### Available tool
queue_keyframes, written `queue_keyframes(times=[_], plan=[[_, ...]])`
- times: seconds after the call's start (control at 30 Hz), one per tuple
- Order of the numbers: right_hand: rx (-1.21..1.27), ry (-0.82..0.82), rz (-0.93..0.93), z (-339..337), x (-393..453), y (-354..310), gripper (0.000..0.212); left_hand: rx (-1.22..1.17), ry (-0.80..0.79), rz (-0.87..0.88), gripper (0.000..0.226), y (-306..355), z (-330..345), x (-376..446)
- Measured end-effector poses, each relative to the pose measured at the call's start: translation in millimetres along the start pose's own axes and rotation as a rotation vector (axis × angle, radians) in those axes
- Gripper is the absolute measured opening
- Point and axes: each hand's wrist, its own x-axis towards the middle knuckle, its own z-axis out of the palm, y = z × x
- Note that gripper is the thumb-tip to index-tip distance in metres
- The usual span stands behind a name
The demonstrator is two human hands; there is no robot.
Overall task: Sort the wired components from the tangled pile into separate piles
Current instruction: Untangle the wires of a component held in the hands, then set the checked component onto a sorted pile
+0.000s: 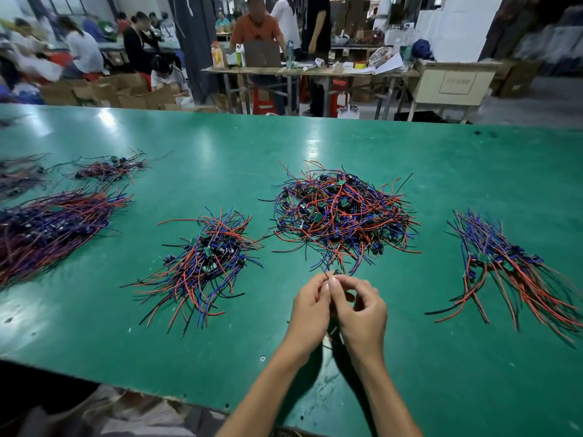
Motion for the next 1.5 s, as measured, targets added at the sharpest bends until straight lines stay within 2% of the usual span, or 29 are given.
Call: queue_keyframes(times=[0.1,0.2,0.33,0.4,0.47,0.57,0.63,0.67,0.77,0.83,0.9,0.97,1.07,1.13,1.2,1.33,1.5], plan=[[-0.082,0.072,-0.058,-1,0,1,0.011,-0.094,-0.06,-0.096,0.027,6,-1,1],[-0.083,0.031,-0.063,2,0,-1,0.016,-0.128,-0.059,-0.13,0.027,10,-5,6],[-0.148,-0.085,-0.132,2,-2,-5,0.023,0.04,-0.003,-0.026,0.03,13,-18,16],[-0.212,-0.149,-0.196,3,-3,-4,0.022,0.216,0.028,0.081,0.031,19,-31,23],[-0.201,-0.169,-0.169,4,-4,-1,0.021,0.446,0.142,0.195,0.035,30,-51,35],[-0.112,-0.137,0.008,3,-4,-1,0.022,0.852,0.528,0.244,0.052,49,-95,61],[-0.112,-0.149,0.059,2,-2,-1,0.021,1.121,0.681,0.15,0.059,57,-125,76],[-0.124,-0.17,0.072,1,-2,-1,0.02,1.224,0.668,0.052,0.061,57,-136,82],[-0.241,-0.234,0.055,2,-5,-1,0.022,1.444,0.485,-0.309,0.066,48,-152,87],[-0.299,-0.247,0.041,2,-5,-2,0.023,1.523,0.484,-0.409,0.07,43,-151,89],[-0.306,-0.238,0.053,3,-4,0,0.022,1.539,0.562,-0.34,0.066,45,-140,93],[-0.289,-0.243,0.083,3,-4,1,0.019,1.528,0.561,-0.146,0.053,47,-119,104],[-0.286,-0.262,0.102,2,-4,0,0.018,1.467,0.288,0.083,0.043,44,-86,127],[-0.319,-0.257,0.086,2,-4,-2,0.018,1.429,0.055,0.109,0.048,35,-67,139],[-0.331,-0.26,0.081,2,-3,-3,0.018,1.433,-0.046,0.114,0.052,23,-55,146],[-0.301,-0.265,0.109,2,-3,-3,0.019,1.271,0.144,0.225,0.039,7,-46,147],[-0.297,-0.234,0.118,4,0,-1,0.021,0.812,0.294,0.238,0.029,12,-45,121]])
